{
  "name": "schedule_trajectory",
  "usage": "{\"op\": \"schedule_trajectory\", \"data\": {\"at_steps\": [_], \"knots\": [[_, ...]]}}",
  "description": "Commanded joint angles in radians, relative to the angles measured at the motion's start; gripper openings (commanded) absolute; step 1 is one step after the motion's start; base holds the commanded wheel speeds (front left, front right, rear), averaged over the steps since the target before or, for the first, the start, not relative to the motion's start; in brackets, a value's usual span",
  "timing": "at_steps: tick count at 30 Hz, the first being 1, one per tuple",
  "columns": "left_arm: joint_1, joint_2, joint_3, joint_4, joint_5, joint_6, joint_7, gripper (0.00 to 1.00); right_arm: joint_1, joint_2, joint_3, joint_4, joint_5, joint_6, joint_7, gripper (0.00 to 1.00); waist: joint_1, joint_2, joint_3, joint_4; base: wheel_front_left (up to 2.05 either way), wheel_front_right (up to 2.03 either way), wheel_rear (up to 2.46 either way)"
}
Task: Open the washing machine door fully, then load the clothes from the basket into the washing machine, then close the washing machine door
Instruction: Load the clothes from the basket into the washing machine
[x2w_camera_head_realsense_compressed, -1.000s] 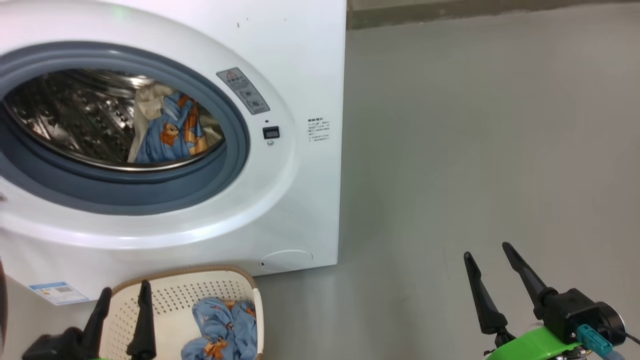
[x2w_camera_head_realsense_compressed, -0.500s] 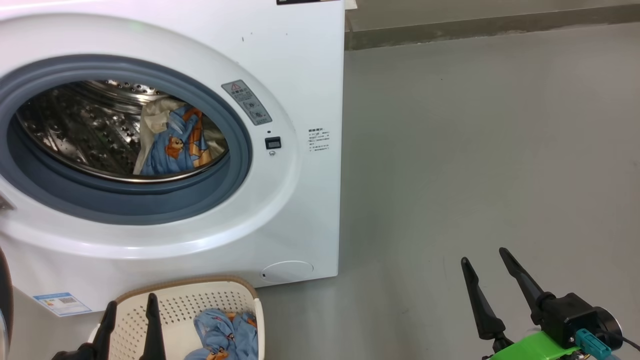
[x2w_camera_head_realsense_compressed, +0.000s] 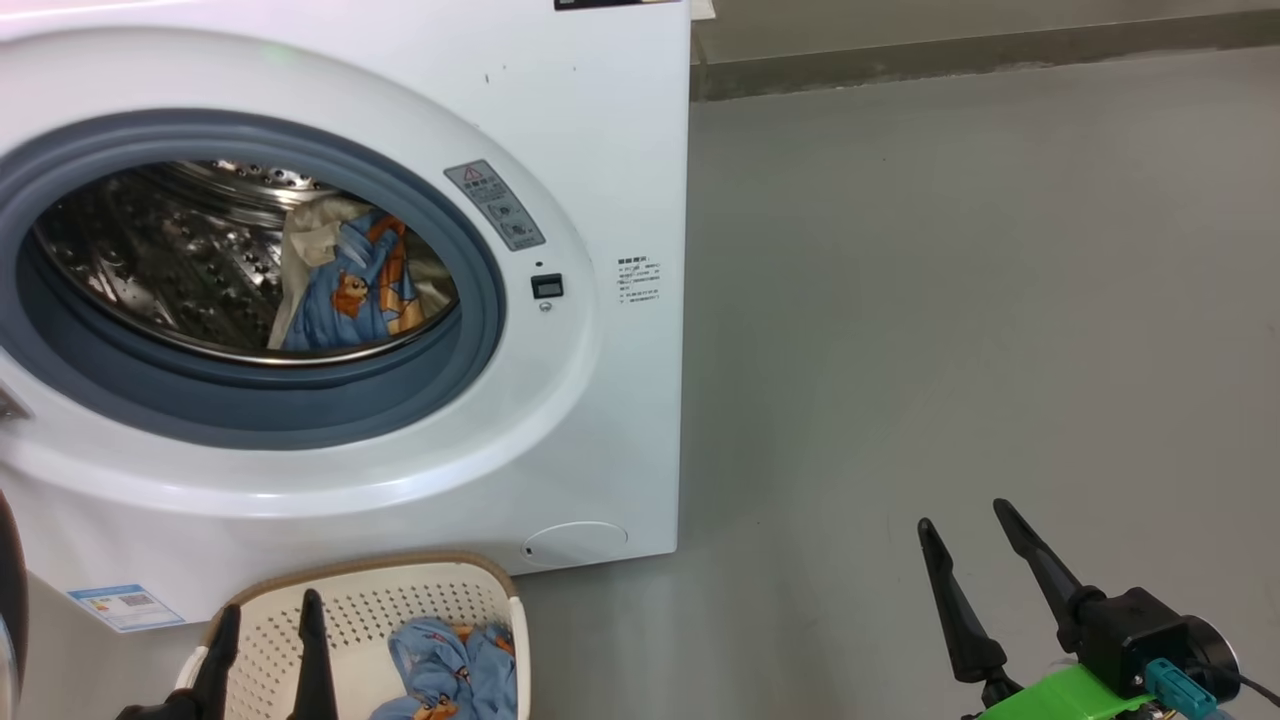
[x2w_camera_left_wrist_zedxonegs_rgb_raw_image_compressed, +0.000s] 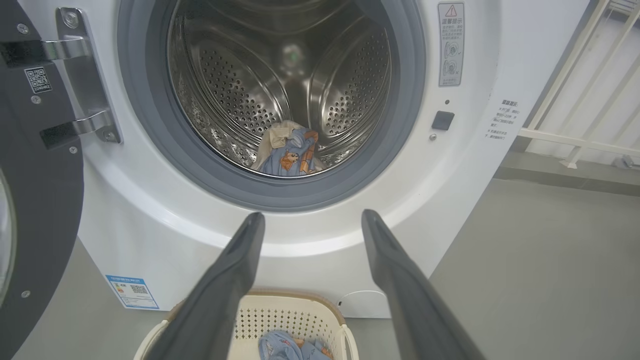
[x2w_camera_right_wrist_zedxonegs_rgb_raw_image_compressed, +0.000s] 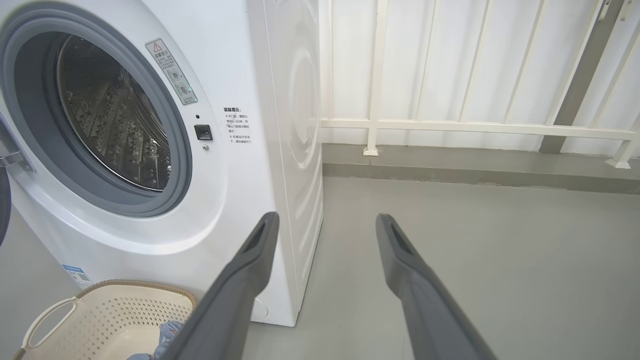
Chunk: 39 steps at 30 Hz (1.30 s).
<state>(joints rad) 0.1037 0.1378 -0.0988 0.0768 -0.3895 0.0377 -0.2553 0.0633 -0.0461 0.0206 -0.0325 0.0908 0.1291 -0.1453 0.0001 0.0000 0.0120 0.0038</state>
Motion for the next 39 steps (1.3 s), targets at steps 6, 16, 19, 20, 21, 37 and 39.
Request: {"op": "schedule_trajectory", "data": {"at_steps": [6,16,19,20,21,37,39], "knots": [[-0.021,-0.007,0.051,-0.01,0.027,-0.019,-0.006,1.0,-0.016,-0.004,0.032,-0.022,0.008,0.002,0.001,1.0,-0.0001,0.0,-0.003,0.002,0.0,0.0,0.0],[-0.027,-0.024,0.069,-0.002,0.044,-0.04,-0.006,1.0,-0.017,-0.004,0.035,-0.031,0.007,0.002,0.005,1.0,-0.0001,0.0,0.007,0.007,0.0,0.0,0.0],[-0.028,-0.028,0.073,0.003,0.049,-0.047,-0.006,1.0,-0.016,-0.004,0.035,-0.031,0.006,0.002,0.006,1.0,-0.0001,0.0,0.009,0.008,0.0,0.0,0.0],[-0.028,-0.029,0.074,0.005,0.05,-0.049,-0.006,1.0,-0.016,-0.004,0.035,-0.03,0.006,0.002,0.007,1.0,-0.0001,0.0,0.01,0.009,0.0,0.0,0.0],[-0.028,-0.031,0.075,0.007,0.051,-0.05,-0.006,1.0,-0.016,-0.004,0.035,-0.03,0.005,0.002,0.007,1.0,-0.0001,0.0,0.01,0.009,0.0,0.0,0.0],[-0.098,-0.034,0.053,0.136,0.064,-0.068,0.008,1.0,-0.042,-0.004,-0.012,-0.038,-0.03,0.002,0.026,1.0,-0.0001,0.0,0.142,0.0,0.0,0.0,0.0],[-0.125,-0.028,0.044,0.171,0.071,-0.071,0.013,1.0,-0.048,-0.004,-0.011,-0.042,-0.034,0.002,0.026,1.0,-0.0001,0.0,0.175,-0.003,0.0,0.0,0.0]]}}
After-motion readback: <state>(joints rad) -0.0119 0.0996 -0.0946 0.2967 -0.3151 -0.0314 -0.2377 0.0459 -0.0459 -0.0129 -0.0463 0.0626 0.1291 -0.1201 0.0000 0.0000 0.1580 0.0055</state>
